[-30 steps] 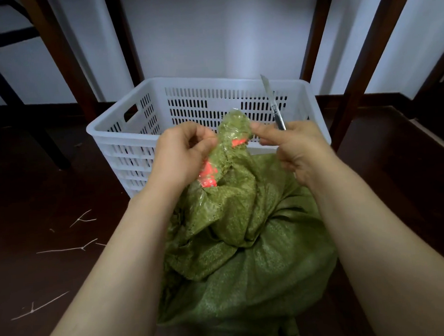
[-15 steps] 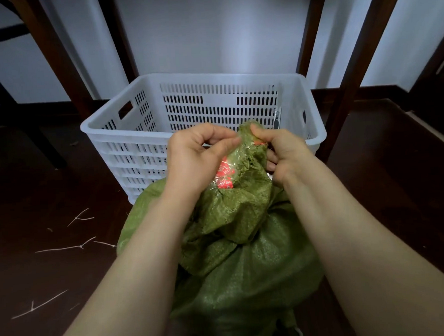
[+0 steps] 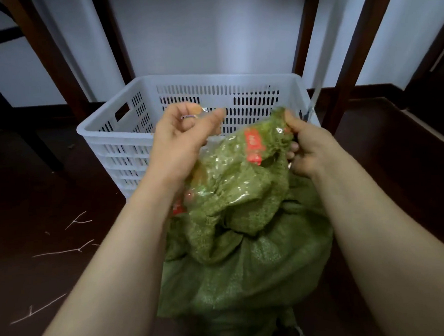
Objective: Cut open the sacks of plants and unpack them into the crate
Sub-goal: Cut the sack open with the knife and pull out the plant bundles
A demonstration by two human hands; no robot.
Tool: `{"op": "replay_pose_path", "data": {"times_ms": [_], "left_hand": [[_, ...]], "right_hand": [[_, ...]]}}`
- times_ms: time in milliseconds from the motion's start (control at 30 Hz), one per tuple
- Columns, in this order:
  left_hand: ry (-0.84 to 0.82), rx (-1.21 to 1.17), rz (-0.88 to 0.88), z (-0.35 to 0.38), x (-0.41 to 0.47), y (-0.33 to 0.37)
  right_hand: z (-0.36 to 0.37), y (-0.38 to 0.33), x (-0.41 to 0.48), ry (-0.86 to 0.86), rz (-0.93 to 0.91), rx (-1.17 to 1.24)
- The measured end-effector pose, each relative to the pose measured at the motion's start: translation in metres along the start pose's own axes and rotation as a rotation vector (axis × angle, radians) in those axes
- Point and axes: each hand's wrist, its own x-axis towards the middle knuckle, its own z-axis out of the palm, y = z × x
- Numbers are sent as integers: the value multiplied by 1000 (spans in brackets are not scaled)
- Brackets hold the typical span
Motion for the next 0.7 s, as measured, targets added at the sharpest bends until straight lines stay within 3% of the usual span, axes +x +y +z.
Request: {"op": "replay_pose_path", "data": {"times_ms": [233,400,533,700], "left_hand": [[159,-4,-131,-6,2,-5],[324,336,-160,-32,10,-9],[144,405,-251,-44,7,-3],[111,261,-305,-27,7,1]], "right_hand": [[-3,7,1,159,-112,57],[-10,6,6,275,-69,170],[-14,4,6,152,-78,129],[1,3,-2,162,-99,152]]}}
